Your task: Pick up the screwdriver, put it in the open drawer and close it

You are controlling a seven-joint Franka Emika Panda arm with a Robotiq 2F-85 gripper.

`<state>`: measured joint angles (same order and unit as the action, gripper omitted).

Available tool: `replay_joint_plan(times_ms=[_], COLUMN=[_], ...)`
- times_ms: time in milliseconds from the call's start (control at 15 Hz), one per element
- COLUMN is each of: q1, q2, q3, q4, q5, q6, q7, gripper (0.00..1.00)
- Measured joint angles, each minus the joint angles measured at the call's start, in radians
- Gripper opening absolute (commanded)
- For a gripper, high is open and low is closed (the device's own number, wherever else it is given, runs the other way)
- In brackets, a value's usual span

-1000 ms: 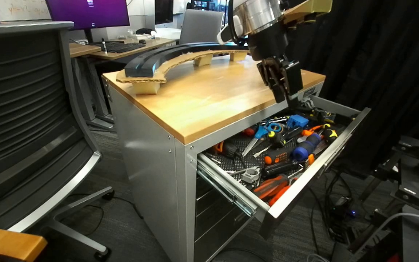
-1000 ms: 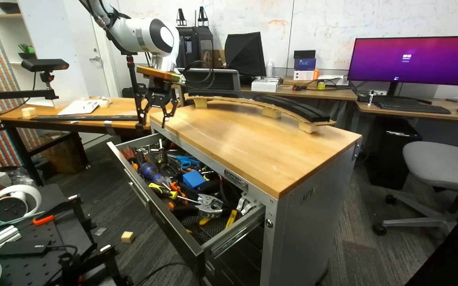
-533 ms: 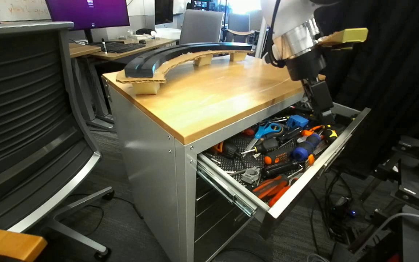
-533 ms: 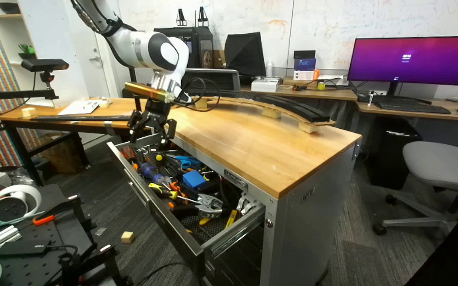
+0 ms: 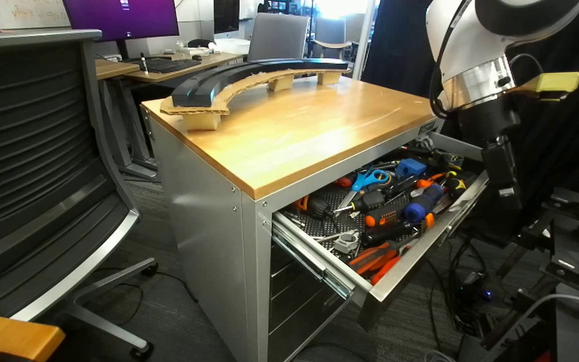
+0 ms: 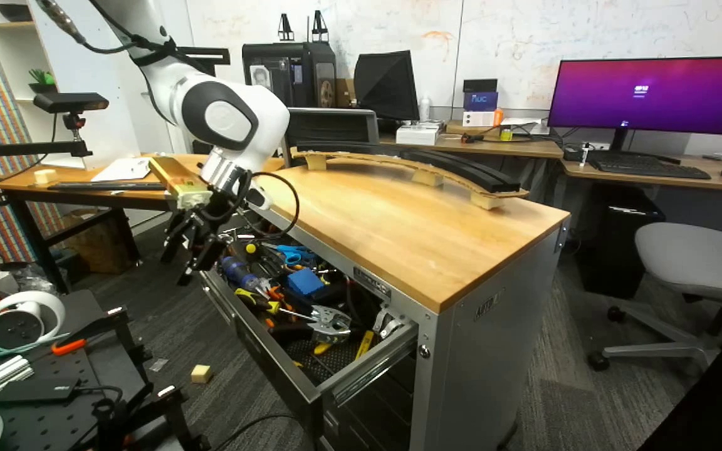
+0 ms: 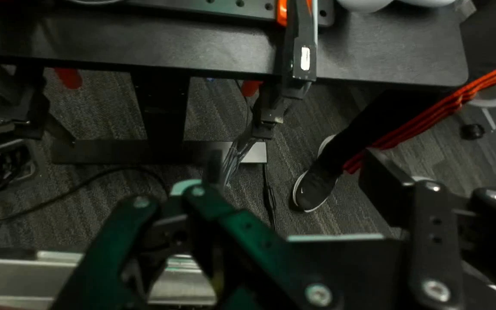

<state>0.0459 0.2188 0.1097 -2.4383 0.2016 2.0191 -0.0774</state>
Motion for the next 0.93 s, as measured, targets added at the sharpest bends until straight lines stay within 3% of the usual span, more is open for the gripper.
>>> replay_joint_plan(times_ms=[267,400,600,933], q1=[0.0,0.011,0.068,0.196], q2=[0.02,0.045,0.06,0.094], q3=[-0.019,-0.031,-0.041,-0.075], q4=[-0.045,-0.039,-0.023,0.039], q5=[0.027,-0.026,-0.164,-0.459], q6=[0.182,0.259,0.276,0.266], q7=[0.127,0.227,0.421,0.73], gripper=[0.19,0.07,0.01,0.07])
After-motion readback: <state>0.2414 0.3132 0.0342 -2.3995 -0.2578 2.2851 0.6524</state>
